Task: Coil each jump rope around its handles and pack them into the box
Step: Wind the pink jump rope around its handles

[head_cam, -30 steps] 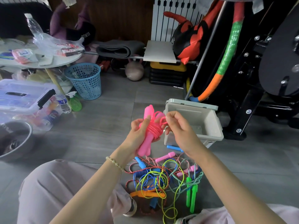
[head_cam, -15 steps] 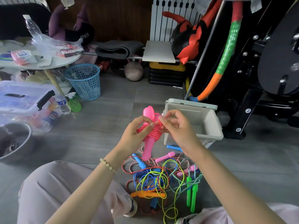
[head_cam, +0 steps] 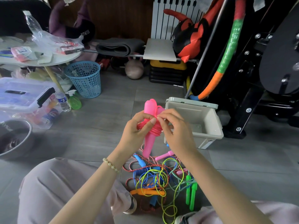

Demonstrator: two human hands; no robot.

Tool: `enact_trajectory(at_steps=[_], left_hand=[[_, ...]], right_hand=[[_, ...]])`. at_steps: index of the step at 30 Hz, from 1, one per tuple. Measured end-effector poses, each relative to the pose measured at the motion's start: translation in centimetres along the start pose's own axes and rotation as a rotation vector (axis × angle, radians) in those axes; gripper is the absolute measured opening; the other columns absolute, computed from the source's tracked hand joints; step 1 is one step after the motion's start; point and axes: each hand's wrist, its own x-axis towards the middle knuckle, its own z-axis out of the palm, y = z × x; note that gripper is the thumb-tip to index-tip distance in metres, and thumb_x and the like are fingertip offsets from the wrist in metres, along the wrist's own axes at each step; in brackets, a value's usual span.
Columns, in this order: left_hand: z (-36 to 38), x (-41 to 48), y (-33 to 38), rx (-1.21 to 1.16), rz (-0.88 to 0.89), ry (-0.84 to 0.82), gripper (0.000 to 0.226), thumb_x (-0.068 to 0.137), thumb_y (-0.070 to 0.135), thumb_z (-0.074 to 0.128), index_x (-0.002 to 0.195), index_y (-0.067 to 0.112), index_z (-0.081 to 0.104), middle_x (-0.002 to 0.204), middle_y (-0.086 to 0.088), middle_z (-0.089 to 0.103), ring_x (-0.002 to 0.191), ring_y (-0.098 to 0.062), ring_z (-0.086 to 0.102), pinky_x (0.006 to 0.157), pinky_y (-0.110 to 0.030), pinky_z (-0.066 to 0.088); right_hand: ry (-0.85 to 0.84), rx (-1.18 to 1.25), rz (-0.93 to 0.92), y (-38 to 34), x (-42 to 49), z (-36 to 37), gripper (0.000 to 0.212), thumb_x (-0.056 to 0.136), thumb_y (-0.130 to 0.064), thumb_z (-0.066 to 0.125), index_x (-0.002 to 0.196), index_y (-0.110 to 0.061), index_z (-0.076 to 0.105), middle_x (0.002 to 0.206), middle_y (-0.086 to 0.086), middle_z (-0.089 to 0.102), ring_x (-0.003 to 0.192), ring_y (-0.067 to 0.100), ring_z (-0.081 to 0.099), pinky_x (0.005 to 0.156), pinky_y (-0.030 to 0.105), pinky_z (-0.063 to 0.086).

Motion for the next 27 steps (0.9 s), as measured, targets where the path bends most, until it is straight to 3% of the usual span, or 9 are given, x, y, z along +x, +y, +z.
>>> enact_trajectory(at_steps=[4, 6, 9, 14, 16, 18, 22, 25, 27], left_hand=[[-0.2, -0.1, 0.0, -0.01, -0.008, 0.003, 0.016, 0.085, 0.028, 0.066, 0.076, 0.015, 0.06, 0.081, -0.006, 0.065, 0.068, -0.021, 0.062, 0.07, -0.044, 0.053], [-0.4, 0.0, 0.3, -0.019, -0.014, -0.029, 0.02, 0.082, 0.028, 0.063, 0.073, 0.013, 0.055, 0.075, -0.013, 0.065, 0.065, -0.026, 0.064, 0.066, -0.046, 0.055], [-0.6, 0.3, 0.4, 0.09, 0.006, -0.059, 0.022, 0.084, 0.025, 0.063, 0.069, 0.014, 0.053, 0.079, -0.015, 0.064, 0.065, -0.02, 0.062, 0.061, -0.039, 0.056], [0.0, 0.2, 0.2, 0.143, -0.007, -0.06, 0.02, 0.087, 0.026, 0.063, 0.073, 0.016, 0.051, 0.06, 0.002, 0.064, 0.052, -0.016, 0.064, 0.049, -0.028, 0.051], [0.1, 0.2, -0.2, 0.163, 0.039, -0.024, 0.013, 0.089, 0.021, 0.063, 0.083, 0.018, 0.052, 0.072, 0.005, 0.065, 0.06, -0.009, 0.061, 0.056, -0.024, 0.049], [-0.2, 0.4, -0.6, 0.177, 0.071, -0.034, 0.006, 0.09, 0.022, 0.062, 0.091, 0.022, 0.056, 0.088, 0.003, 0.066, 0.076, -0.015, 0.064, 0.069, -0.03, 0.053], [-0.6, 0.3, -1.0, 0.193, 0.034, -0.069, 0.008, 0.091, 0.017, 0.061, 0.089, 0.025, 0.061, 0.09, 0.006, 0.066, 0.061, -0.01, 0.06, 0.059, -0.025, 0.051], [-0.9, 0.4, -1.3, 0.185, 0.022, -0.058, 0.005, 0.089, 0.022, 0.063, 0.085, 0.024, 0.061, 0.111, 0.003, 0.065, 0.082, -0.024, 0.066, 0.074, -0.038, 0.055], [-1.1, 0.6, -1.4, 0.223, 0.013, -0.066, 0.012, 0.089, 0.02, 0.063, 0.081, 0.028, 0.06, 0.114, 0.004, 0.063, 0.095, -0.019, 0.064, 0.086, -0.038, 0.051]], right_hand=[[-0.131, -0.217, -0.148, 0.4, -0.1, -0.6, 0.029, 0.092, -0.028, 0.042, 0.099, -0.013, 0.066, 0.097, -0.006, 0.06, 0.077, 0.007, 0.057, 0.059, 0.03, 0.051], [-0.149, -0.194, -0.162, 0.5, -0.1, -0.9, 0.028, 0.09, -0.031, 0.046, 0.096, -0.013, 0.067, 0.092, -0.006, 0.058, 0.071, 0.006, 0.054, 0.057, 0.028, 0.049], [-0.159, -0.141, -0.152, 0.5, -0.1, -1.1, 0.029, 0.089, -0.033, 0.05, 0.087, -0.01, 0.068, 0.083, -0.004, 0.057, 0.058, 0.008, 0.054, 0.054, 0.03, 0.048], [-0.062, -0.349, -0.167, 0.2, -0.3, -0.1, 0.029, 0.081, -0.03, 0.045, 0.075, -0.012, 0.067, 0.071, 0.0, 0.058, 0.053, 0.018, 0.057, 0.048, 0.019, 0.039], [-0.041, -0.294, -0.089, 0.1, -0.3, 0.1, 0.029, 0.08, -0.031, 0.044, 0.079, -0.015, 0.068, 0.071, 0.0, 0.06, 0.056, 0.018, 0.057, 0.05, 0.021, 0.04], [-0.044, -0.187, -0.019, 0.2, -0.3, 0.1, 0.031, 0.08, -0.033, 0.044, 0.082, -0.016, 0.069, 0.072, 0.0, 0.06, 0.059, 0.017, 0.057, 0.052, 0.028, 0.046], [-0.056, -0.025, 0.101, 0.4, -0.6, 0.3, 0.02, 0.082, -0.026, 0.053, 0.084, -0.018, 0.071, 0.075, -0.001, 0.065, 0.067, 0.014, 0.062, 0.062, 0.036, 0.053], [-0.091, 0.084, 0.197, 0.4, -0.8, 0.6, 0.012, 0.085, -0.017, 0.059, 0.084, -0.017, 0.071, 0.075, -0.006, 0.068, 0.069, 0.007, 0.062, 0.068, 0.029, 0.054], [-0.144, 0.185, 0.291, 0.4, -0.9, 0.5, 0.012, 0.088, -0.012, 0.059, 0.084, -0.016, 0.07, 0.073, -0.009, 0.066, 0.07, 0.002, 0.06, 0.069, 0.02, 0.05]])
